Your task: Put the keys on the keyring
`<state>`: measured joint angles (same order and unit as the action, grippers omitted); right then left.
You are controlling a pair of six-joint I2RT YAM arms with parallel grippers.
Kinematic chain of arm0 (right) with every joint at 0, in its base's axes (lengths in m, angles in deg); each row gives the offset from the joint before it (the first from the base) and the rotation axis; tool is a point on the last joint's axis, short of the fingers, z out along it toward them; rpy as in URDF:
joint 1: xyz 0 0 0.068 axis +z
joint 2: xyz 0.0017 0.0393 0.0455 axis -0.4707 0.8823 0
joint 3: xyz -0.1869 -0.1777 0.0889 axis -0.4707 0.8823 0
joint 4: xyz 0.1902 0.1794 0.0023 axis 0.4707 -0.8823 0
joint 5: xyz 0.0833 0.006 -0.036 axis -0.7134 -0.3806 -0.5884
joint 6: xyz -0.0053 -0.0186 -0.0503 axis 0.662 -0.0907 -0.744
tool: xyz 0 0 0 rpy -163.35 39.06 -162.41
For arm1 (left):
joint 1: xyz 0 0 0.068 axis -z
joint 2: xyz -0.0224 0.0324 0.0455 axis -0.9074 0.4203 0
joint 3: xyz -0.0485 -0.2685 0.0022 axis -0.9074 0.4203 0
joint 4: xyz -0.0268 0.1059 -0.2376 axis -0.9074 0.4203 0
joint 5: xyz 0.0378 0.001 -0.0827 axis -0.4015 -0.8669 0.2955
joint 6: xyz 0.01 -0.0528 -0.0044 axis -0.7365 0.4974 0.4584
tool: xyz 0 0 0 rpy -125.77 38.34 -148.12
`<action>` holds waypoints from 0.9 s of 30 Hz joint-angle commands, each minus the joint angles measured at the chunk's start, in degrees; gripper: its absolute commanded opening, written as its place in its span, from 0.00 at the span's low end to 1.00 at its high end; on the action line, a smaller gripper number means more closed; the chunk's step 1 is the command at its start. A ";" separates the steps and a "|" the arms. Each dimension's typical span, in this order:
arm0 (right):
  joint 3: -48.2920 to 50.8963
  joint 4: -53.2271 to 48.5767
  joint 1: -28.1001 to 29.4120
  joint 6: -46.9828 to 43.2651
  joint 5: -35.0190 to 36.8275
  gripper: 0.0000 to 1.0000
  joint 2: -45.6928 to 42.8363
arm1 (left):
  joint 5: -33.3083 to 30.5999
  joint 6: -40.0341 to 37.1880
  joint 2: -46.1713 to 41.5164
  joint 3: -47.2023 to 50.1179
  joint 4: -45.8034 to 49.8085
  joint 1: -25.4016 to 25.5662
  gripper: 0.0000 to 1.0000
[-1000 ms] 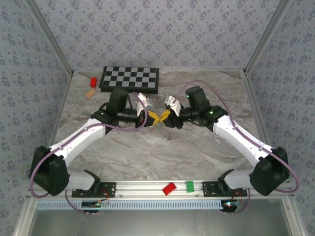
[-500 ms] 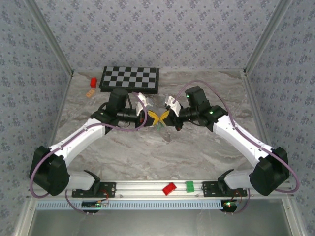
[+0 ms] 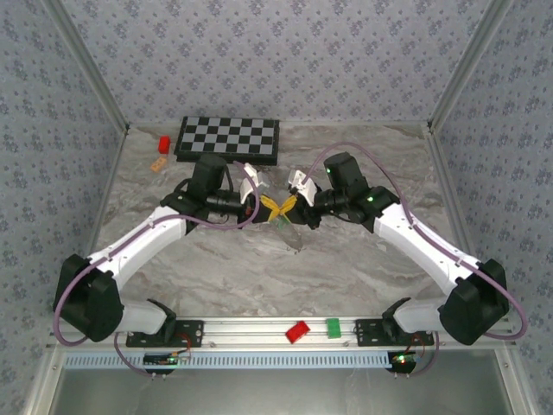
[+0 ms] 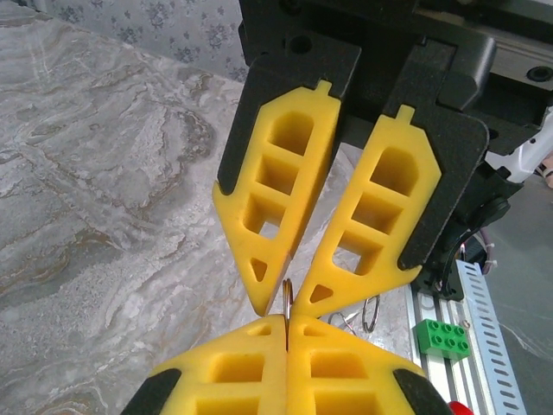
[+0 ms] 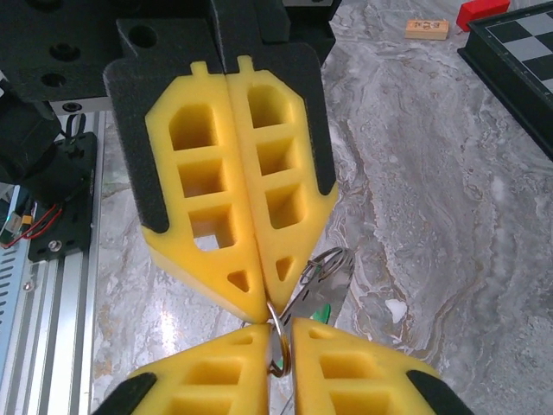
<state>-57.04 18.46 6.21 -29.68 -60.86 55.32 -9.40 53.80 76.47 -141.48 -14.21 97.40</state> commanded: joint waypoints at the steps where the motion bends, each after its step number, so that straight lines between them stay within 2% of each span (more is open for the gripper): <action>1: -1.64 -0.92 0.77 -1.17 -0.34 0.08 -1.44 | 2.77 -1.45 0.20 -2.46 0.14 0.08 0.00; 4: -1.73 -1.37 1.18 -1.65 -0.27 0.06 -1.19 | 2.94 -1.61 0.31 -2.53 0.37 0.07 0.00; 6: -1.82 -1.55 1.47 -1.85 -0.38 0.00 -1.02 | 3.02 -1.62 0.35 -2.55 0.36 0.08 0.00; 14: -1.63 -1.51 1.84 -1.67 -0.59 0.00 -0.73 | 3.60 -1.62 0.13 -2.54 0.36 0.01 0.00; 16: -1.32 -1.07 1.75 -1.36 -0.86 0.00 -0.81 | 3.50 -1.39 -0.10 -2.66 0.21 0.02 0.10; 18: -0.69 0.16 1.45 -0.55 -1.02 0.00 -1.06 | 3.45 -0.95 -0.60 -2.50 -0.31 0.04 0.10; 22: 1.08 3.57 0.49 1.71 -2.41 0.00 -1.83 | 2.42 0.95 -2.36 -1.53 -3.05 -0.06 0.26; 25: 2.92 7.27 -0.52 3.93 -3.63 0.00 -2.55 | 1.09 3.03 -4.20 0.27 -6.60 -0.25 0.22; 27: 4.05 9.71 -1.07 5.35 -3.87 0.00 -3.06 | -1.23 4.80 -5.77 1.68 -9.50 -0.30 0.26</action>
<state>-54.35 22.72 5.94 -27.54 -62.34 54.09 -9.69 55.88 74.05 -141.05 -17.47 97.13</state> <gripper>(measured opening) 0.039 0.244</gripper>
